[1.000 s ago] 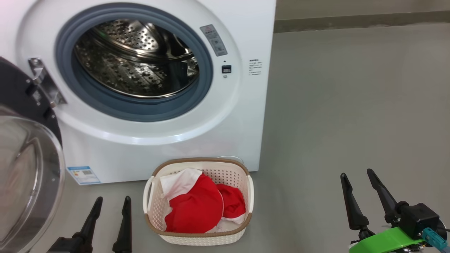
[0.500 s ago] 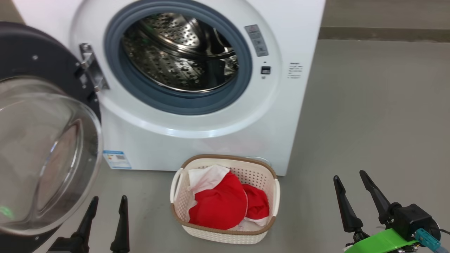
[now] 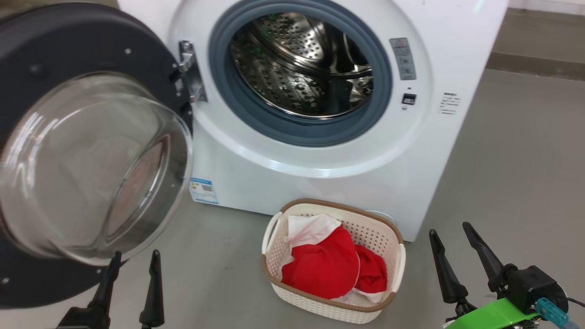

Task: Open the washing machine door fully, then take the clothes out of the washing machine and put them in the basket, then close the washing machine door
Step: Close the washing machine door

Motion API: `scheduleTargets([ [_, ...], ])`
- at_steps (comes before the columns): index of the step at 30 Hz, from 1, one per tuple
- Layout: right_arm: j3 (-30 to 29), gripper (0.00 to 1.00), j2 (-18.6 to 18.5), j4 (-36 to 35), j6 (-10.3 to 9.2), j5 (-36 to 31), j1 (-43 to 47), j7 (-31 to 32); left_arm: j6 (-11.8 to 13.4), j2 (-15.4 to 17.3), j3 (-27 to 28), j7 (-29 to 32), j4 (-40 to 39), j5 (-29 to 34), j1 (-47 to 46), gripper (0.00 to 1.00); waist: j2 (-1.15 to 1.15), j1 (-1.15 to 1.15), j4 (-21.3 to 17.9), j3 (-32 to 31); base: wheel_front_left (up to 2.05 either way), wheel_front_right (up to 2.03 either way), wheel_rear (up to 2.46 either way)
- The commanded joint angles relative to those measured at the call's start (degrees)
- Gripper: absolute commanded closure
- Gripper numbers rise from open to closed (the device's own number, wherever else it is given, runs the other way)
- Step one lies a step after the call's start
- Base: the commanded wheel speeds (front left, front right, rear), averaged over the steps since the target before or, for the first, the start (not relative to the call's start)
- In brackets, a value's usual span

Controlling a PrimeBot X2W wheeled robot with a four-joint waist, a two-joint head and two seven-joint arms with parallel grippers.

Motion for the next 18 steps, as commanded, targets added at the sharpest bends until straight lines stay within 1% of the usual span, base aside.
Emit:
scheduleTargets([
  [1, 1.49, 0.00, -0.48, -1.64, 0.28, 0.31, -1.17, -0.37, 0.49, 0.44, 2.06, -0.69, -1.75, 0.52, -0.96, 0.00, 0.00, 0.00, 2.35, -0.31, 0.00, 0.00, 0.00],
  [10, 1.85, 0.00, -0.20, -1.66, 0.28, 0.36, -1.90, -0.37, 0.78, 0.52, 2.01, -0.69, -2.14, 0.81, -0.76, 0.00, 0.00, 0.00, 6.32, -0.40, 0.00, 0.00, 0.00],
  [18, 2.42, 0.00, -0.05, -1.57, 0.28, 0.33, -2.05, -0.37, 1.39, 0.57, 2.62, -0.69, -2.34, 0.66, -0.56, 0.00, 0.00, 0.00, 7.43, -0.27, 0.00, 0.00, 0.00],
])
